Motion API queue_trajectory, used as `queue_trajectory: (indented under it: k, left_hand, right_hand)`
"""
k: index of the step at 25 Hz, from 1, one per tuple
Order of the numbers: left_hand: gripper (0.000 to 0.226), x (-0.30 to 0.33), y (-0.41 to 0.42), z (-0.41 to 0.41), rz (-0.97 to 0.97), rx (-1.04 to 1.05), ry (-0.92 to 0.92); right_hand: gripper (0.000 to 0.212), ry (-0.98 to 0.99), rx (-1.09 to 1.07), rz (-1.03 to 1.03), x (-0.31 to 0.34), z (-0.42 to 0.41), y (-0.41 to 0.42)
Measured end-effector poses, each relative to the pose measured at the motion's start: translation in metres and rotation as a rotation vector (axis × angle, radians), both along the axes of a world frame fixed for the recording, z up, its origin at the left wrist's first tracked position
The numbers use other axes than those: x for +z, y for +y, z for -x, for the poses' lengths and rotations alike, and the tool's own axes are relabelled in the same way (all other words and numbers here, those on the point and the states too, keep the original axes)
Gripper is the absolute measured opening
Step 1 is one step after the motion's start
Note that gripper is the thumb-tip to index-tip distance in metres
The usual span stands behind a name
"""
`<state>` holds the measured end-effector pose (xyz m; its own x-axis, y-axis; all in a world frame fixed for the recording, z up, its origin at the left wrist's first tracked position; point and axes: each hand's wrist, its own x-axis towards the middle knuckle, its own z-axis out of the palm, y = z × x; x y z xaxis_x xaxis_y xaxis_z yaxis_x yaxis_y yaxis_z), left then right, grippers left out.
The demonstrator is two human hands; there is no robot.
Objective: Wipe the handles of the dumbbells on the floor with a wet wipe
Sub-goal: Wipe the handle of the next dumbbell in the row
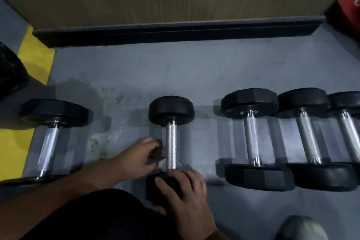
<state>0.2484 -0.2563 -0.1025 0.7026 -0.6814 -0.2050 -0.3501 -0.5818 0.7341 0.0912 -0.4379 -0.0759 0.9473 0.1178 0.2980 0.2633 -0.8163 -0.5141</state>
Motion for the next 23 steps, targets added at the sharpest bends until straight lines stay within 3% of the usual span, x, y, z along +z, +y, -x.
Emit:
queue_trajectory:
  k: [4, 7, 10, 11, 13, 15, 17, 19, 21, 23]
  left_hand:
    - [0.04, -0.018, 0.003, 0.008, -0.097, -0.123, -0.016]
    - [0.028, -0.018, -0.006, 0.003, -0.277, -0.361, -0.162]
    - [0.015, -0.012, -0.016, -0.006, -0.312, -0.484, -0.123]
    - [0.014, -0.009, -0.017, -0.006, -0.257, -0.44, -0.069]
    - [0.013, 0.0, -0.014, -0.002, -0.041, -0.105, -0.024]
    - [0.012, 0.018, -0.005, 0.006, 0.173, 0.259, -0.178]
    - [0.01, 0.042, -0.007, 0.01, 0.288, 0.374, -0.323]
    - [0.006, 0.054, -0.019, 0.012, 0.282, 0.186, -0.366]
    - [0.016, 0.052, -0.028, 0.011, 0.188, -0.118, -0.378]
    - [0.019, 0.047, -0.026, 0.006, 0.134, -0.262, -0.364]
  right_hand:
    - [0.067, 0.011, 0.019, 0.014, 0.0, 0.0, -0.003]
    - [0.068, 0.01, 0.016, 0.015, -0.001, 0.004, -0.002]
    - [0.07, 0.024, -0.008, 0.005, -0.001, 0.003, 0.001]
    - [0.07, 0.02, -0.009, 0.003, 0.0, 0.002, 0.001]
    - [0.07, 0.034, 0.009, 0.014, 0.001, 0.001, -0.001]
    - [0.068, 0.047, 0.019, 0.02, 0.004, 0.002, -0.002]
    - [0.065, 0.059, 0.011, 0.017, 0.005, 0.003, 0.0]
    - [0.065, 0.076, 0.01, 0.031, 0.004, 0.003, 0.001]
    - [0.067, 0.09, 0.017, 0.047, 0.004, 0.004, 0.002]
    - [0.068, 0.102, 0.016, 0.048, 0.005, 0.005, 0.001]
